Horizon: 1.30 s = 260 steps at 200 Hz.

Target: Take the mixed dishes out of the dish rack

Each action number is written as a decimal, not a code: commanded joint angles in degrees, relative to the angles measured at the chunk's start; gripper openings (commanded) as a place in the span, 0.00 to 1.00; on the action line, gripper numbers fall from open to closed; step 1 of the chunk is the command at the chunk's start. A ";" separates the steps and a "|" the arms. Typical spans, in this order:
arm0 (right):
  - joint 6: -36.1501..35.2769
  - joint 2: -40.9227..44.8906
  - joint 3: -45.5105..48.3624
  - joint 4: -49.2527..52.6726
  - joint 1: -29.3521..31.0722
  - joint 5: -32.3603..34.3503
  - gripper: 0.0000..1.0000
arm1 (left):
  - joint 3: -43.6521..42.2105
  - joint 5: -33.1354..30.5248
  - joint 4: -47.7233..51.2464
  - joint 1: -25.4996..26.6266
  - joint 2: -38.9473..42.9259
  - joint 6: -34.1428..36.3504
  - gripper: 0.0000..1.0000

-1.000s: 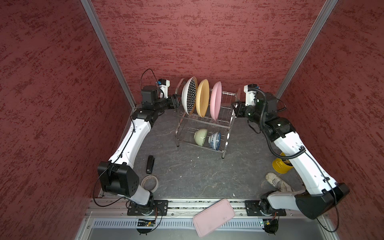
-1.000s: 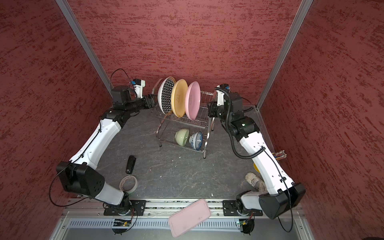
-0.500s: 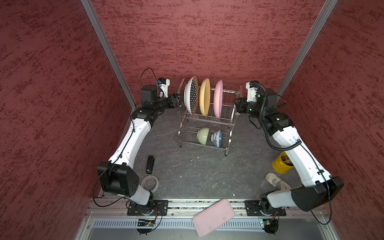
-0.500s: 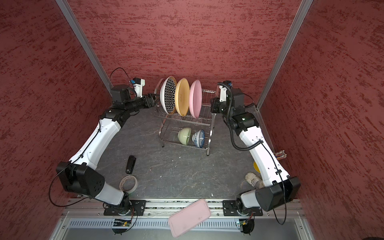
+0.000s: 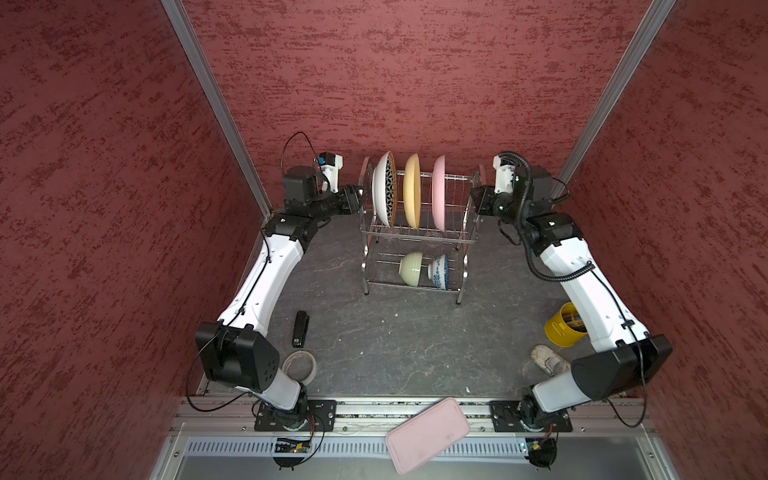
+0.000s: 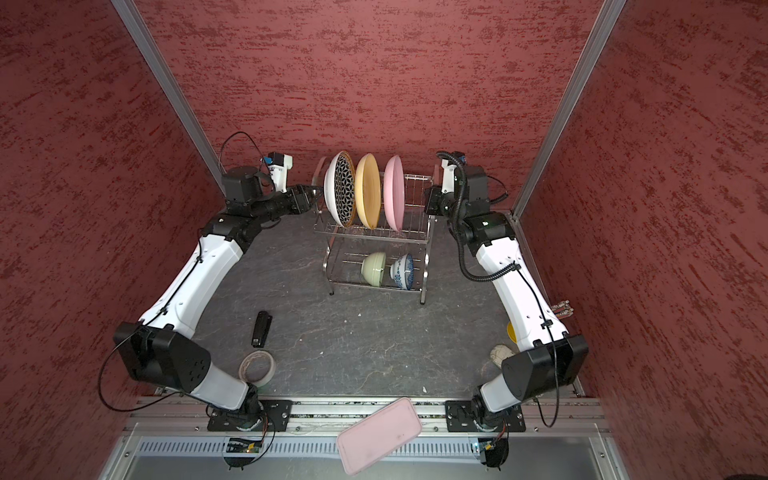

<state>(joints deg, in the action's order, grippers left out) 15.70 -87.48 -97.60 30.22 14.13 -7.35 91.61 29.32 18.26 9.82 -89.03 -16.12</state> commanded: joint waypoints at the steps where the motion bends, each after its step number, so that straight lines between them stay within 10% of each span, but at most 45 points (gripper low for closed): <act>1: -1.38 -0.80 -2.33 -0.30 -0.68 0.88 0.19 | 2.15 -0.47 0.24 0.37 -1.26 0.99 0.43; 181: -2.08 -9.21 -11.32 0.84 -2.69 0.39 0.16 | 7.59 -2.16 1.90 1.45 -5.61 1.75 0.32; 260: -1.64 -9.29 -11.73 -0.25 -3.66 0.02 0.14 | 11.15 -2.34 3.34 1.65 -7.88 1.90 0.12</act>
<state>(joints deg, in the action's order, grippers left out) 13.30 -95.94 -107.35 32.49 12.05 -7.70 100.97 27.94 21.41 11.64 -95.61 -16.82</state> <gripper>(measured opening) 0.175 0.195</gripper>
